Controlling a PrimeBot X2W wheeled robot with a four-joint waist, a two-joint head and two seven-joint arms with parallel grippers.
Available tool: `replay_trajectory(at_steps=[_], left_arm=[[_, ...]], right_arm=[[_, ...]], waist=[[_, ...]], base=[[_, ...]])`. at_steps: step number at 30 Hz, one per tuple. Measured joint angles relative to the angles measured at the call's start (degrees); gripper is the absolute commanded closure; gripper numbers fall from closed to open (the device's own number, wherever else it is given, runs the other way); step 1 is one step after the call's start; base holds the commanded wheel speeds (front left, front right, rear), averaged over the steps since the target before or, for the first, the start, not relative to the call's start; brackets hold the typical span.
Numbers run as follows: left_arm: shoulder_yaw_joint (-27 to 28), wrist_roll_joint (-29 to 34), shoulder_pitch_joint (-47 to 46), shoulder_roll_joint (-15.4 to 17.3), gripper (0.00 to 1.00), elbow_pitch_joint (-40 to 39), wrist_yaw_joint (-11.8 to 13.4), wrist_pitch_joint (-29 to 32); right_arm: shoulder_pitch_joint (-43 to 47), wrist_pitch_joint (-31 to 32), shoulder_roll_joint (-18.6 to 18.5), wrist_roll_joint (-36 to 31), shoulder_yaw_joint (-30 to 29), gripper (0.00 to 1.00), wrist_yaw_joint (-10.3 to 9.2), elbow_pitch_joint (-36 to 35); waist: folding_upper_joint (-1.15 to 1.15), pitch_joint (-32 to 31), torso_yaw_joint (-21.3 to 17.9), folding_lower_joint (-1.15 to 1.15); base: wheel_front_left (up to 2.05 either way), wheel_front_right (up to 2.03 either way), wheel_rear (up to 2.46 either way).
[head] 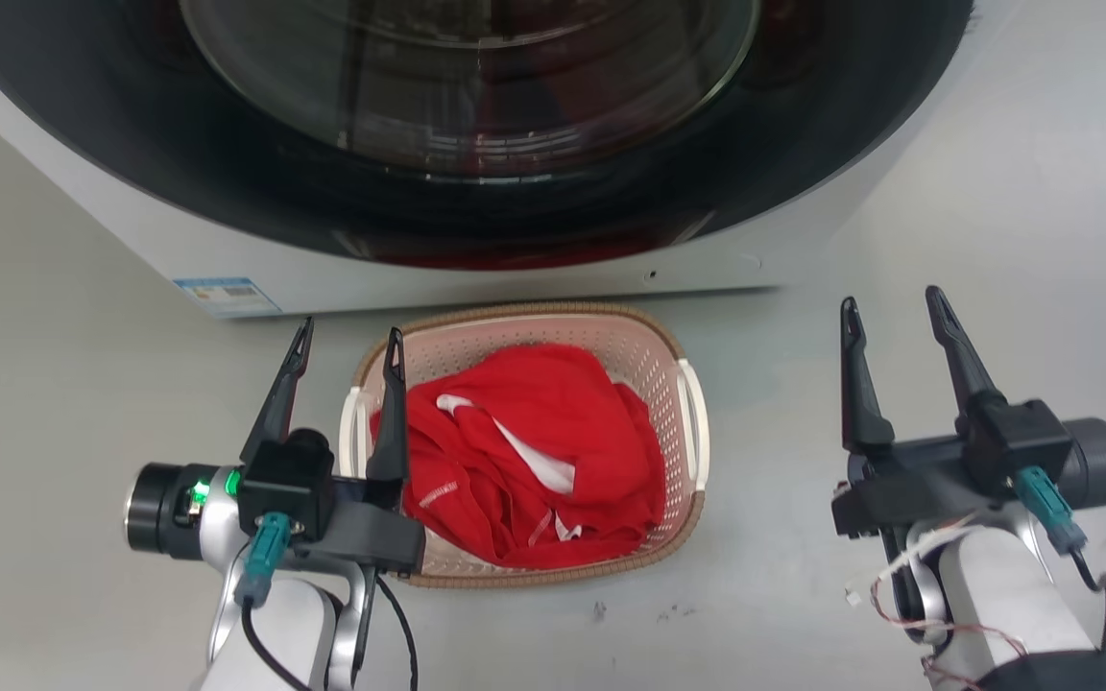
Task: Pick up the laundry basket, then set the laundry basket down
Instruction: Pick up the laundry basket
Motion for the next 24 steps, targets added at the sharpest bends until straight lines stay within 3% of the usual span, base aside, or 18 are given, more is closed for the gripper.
replay_trajectory(at_steps=[14, 24], left_arm=[[-0.04, -3.36, -10.11, -0.41, 0.0, 13.4, 0.0, 1.7], [2.27, -4.45, -17.85, -0.63, 0.0, 20.18, 0.0, 2.3]], right_arm=[[-11.71, 0.0, 0.47, 1.55, 2.35, 0.0, 0.59, 13.97], [-20.39, 0.0, 0.46, 2.11, 3.87, 0.0, 0.58, 19.51]], waist=[[0.0, 11.9, 0.86, 0.0], [0.0, 20.5, 1.1, 0.0]], base=[[0.0, 0.0, 0.0], [0.0, 0.0, 0.0]])
